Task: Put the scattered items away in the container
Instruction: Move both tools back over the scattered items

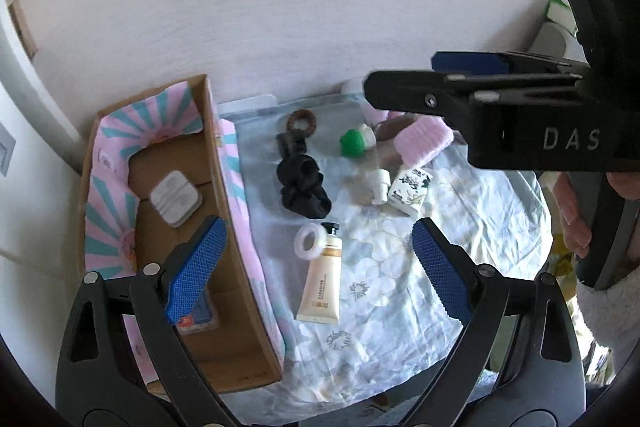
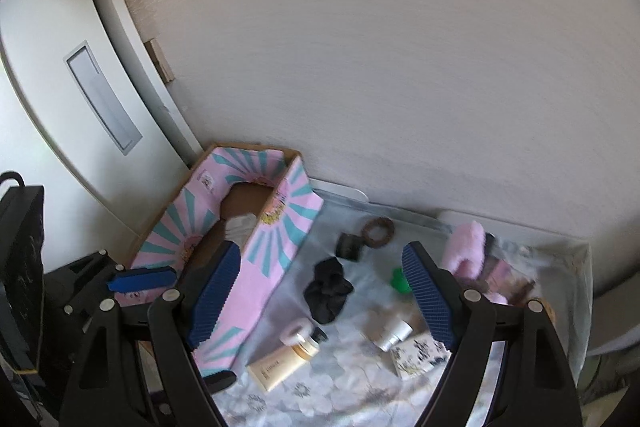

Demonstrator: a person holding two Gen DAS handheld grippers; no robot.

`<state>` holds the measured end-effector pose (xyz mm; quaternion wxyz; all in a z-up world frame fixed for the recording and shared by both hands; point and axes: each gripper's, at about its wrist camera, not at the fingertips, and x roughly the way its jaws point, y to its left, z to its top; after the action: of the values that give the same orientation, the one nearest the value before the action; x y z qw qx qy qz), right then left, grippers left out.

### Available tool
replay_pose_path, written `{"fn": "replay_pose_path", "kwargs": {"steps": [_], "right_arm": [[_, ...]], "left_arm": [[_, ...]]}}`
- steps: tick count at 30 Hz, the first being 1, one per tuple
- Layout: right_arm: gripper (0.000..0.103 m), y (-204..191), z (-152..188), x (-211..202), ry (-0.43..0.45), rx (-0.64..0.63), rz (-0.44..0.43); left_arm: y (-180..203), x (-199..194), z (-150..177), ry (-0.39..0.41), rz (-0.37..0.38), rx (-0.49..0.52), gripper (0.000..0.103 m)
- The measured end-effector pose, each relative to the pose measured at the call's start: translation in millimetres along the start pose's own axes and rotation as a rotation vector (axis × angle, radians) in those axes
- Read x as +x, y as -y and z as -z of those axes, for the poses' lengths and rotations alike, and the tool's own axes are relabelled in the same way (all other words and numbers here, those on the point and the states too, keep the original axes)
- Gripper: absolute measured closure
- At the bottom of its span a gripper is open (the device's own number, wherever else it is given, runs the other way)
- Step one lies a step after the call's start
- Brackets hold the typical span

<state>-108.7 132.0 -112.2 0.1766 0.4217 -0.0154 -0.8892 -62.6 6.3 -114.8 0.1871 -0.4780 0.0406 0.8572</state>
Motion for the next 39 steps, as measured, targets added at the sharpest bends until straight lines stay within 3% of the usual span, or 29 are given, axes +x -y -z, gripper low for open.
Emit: {"fn": "replay_pose_path", "kwargs": {"steps": [13, 24, 29, 34, 39], "right_arm": [[0.023, 66, 69, -11, -0.067, 0.063, 0.128], [0.023, 124, 129, 7, -0.123, 0.162, 0.201], [0.023, 134, 128, 17, -0.108, 0.235, 0.138], [0.023, 136, 109, 37, -0.095, 0.28, 0.12], [0.023, 137, 98, 57, -0.093, 0.283, 0.139]], "left_arm": [[40, 18, -1, -0.006, -0.04, 0.064, 0.005], [59, 68, 32, -0.096, -0.028, 0.041, 0.004], [54, 73, 40, -0.062, -0.022, -0.001, 0.004], [41, 90, 43, -0.086, -0.046, -0.046, 0.004], [48, 110, 44, -0.1, -0.182, 0.014, 0.004]]}}
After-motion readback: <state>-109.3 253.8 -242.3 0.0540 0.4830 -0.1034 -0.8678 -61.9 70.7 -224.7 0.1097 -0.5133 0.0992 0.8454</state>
